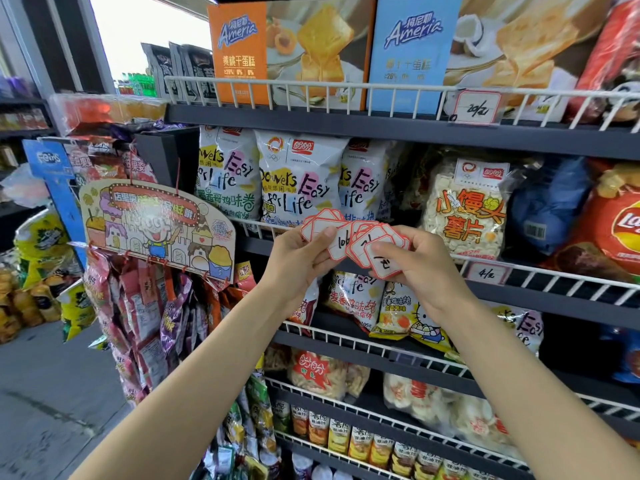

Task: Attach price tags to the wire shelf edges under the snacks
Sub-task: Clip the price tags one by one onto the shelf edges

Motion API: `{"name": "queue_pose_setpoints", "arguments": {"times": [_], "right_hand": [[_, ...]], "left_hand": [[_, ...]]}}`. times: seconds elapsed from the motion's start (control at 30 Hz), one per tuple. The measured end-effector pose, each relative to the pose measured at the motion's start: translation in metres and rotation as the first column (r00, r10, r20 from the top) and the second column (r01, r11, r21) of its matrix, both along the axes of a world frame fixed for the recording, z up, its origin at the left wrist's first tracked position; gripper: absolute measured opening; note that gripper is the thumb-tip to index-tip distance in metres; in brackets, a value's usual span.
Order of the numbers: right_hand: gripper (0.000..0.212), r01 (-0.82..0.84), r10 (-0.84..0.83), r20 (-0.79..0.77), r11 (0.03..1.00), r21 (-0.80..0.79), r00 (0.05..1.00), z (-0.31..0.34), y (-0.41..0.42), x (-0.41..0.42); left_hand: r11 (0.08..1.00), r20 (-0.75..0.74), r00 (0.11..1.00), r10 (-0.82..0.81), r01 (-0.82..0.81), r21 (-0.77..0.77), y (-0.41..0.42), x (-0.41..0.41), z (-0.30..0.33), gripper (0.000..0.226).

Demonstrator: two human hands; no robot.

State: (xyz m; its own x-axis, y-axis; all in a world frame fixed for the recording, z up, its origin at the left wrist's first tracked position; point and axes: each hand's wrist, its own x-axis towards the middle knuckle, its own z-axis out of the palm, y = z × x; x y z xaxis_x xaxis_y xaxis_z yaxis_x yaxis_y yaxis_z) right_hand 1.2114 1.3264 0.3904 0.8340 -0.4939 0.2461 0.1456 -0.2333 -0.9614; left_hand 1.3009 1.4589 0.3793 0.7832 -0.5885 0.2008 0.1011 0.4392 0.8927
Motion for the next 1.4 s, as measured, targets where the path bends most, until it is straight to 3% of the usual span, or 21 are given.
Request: {"name": "queue_pose_setpoints", "arguments": {"times": [0.23, 0.57, 0.87, 1.1, 1.4], "right_hand": [[0.015, 0.079, -0.081, -0.027, 0.995, -0.055, 0.996, 0.0, 0.004, 0.001], [0.011, 0.056, -0.057, -0.024, 0.998, -0.009, 0.998, -0.002, -0.001, -0.005], [0.01, 0.08, -0.08, -0.001, 0.997, -0.016, 0.997, -0.001, 0.004, -0.003], [0.01, 0.139, -0.138, 0.035, 0.989, -0.055, 0.99, -0.001, 0.005, -0.004], [0.01, 0.122, -0.124, 0.068, 0.992, 0.03, 0.99, 0.0, 0.005, -0.009]], "left_hand": [[0.996, -0.019, 0.996, -0.087, 0.087, -0.002, -0.002, -0.005, 0.004, 0.019], [0.99, -0.077, 0.989, -0.13, 0.125, -0.065, 0.008, -0.003, 0.005, 0.021], [1.0, -0.021, 1.0, 0.024, -0.024, -0.005, 0.005, -0.006, 0.003, 0.013], [0.999, -0.038, 0.999, -0.035, 0.033, -0.043, 0.004, -0.007, 0.003, 0.011], [0.992, -0.096, 0.995, -0.02, 0.007, -0.128, 0.013, 0.004, 0.0, 0.014]]}}
